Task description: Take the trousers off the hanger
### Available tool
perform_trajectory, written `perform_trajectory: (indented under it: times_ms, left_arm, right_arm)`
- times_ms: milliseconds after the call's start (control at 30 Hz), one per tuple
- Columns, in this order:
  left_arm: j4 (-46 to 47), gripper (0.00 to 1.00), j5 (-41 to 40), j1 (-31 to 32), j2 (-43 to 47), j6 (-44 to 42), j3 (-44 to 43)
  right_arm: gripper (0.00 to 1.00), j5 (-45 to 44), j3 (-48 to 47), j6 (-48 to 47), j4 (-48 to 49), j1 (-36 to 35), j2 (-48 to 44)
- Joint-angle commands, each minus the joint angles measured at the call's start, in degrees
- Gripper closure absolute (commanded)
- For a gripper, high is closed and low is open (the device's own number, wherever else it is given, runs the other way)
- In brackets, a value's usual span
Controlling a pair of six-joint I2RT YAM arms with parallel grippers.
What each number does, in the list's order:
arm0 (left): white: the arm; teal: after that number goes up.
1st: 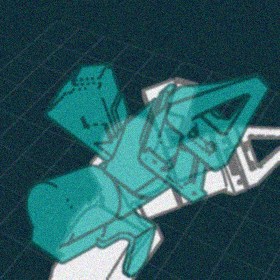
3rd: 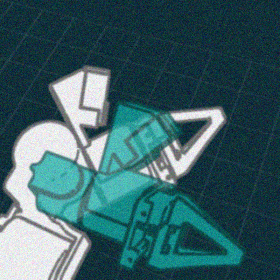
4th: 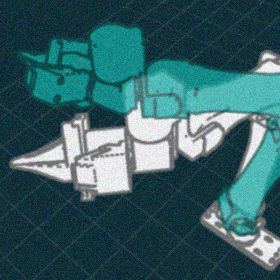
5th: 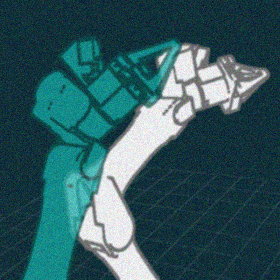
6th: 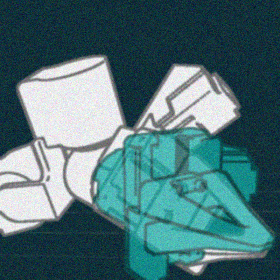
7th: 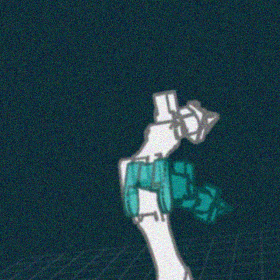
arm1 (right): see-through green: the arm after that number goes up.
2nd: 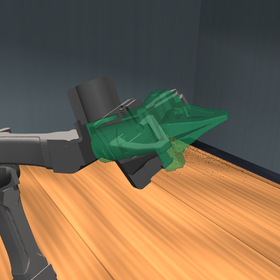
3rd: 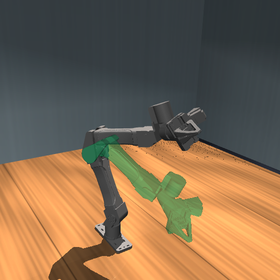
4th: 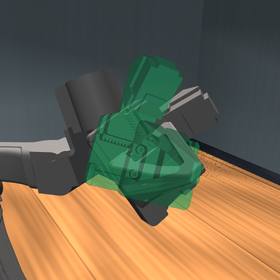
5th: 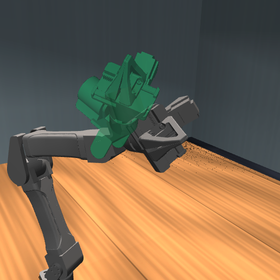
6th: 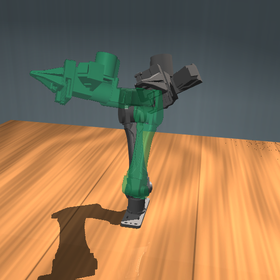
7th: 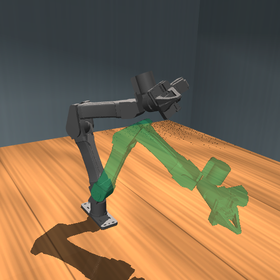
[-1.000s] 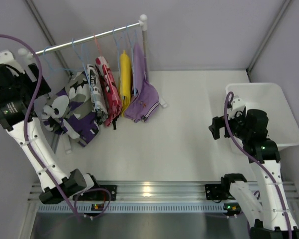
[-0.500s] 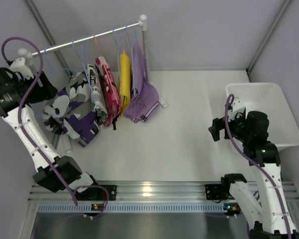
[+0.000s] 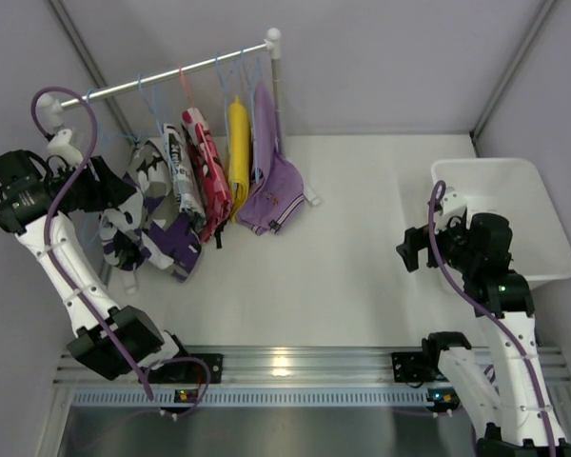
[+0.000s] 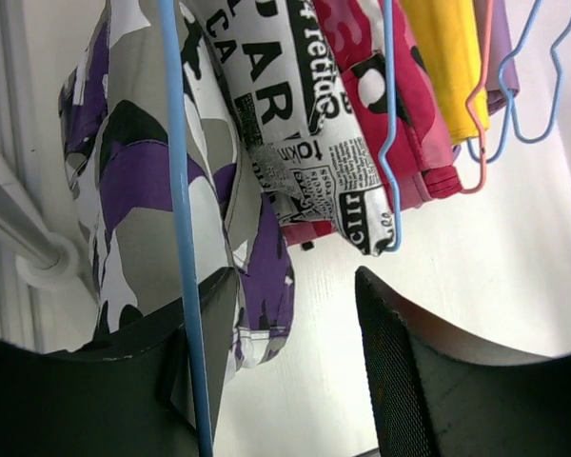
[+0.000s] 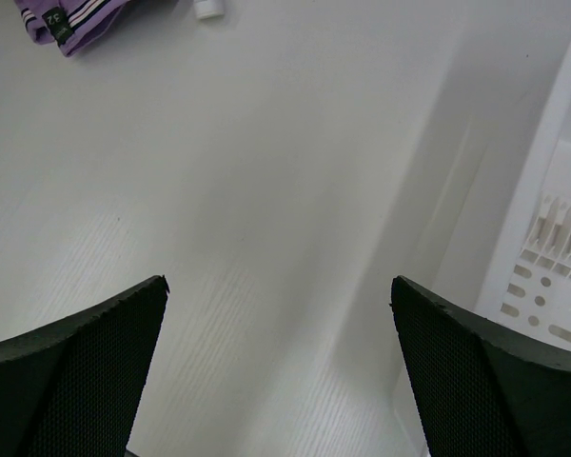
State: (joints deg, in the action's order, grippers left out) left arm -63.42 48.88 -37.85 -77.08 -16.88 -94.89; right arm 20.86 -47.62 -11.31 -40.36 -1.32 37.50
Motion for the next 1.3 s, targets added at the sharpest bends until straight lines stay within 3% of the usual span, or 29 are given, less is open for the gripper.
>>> perform_trajectory:
  times_ms: [0,233,567,733,867,1033,1267]
  left_arm:
    - [8.4,0.43,5.2,0.1,3.1,4.3,2.9]
    - [28.1,0.43,9.9,2.0,7.6,20.5,11.8]
    - [35.5,0.53,11.5,3.9,5.0,30.4,11.2]
    - [35.6,0.53,11.4,4.9,4.1,32.5,9.6]
    - [34.2,0.41,12.2,4.9,2.9,32.7,7.9]
    - [32.5,0.53,11.5,4.8,3.3,31.6,6.7]
    - [26.6,0.33,10.8,4.8,3.3,28.0,2.7]
  right_arm:
    - [0.00,1.4,-0.2,0.4,0.2,0.6,-0.6]
    - [0.01,1.5,-0.2,0.3,0.2,0.7,-0.8]
    - [0.01,1.6,0.0,0.3,0.3,0.7,-1.0]
    - [0.00,1.9,-0.1,0.3,0.3,0.7,-1.2]
    - [0.00,2.0,0.0,0.4,0.3,0.7,-1.4]
    - [0.01,2.0,0.1,0.3,0.4,0.6,-1.8]
    - [0.00,2.2,0.0,0.2,0.3,0.6,-1.9]
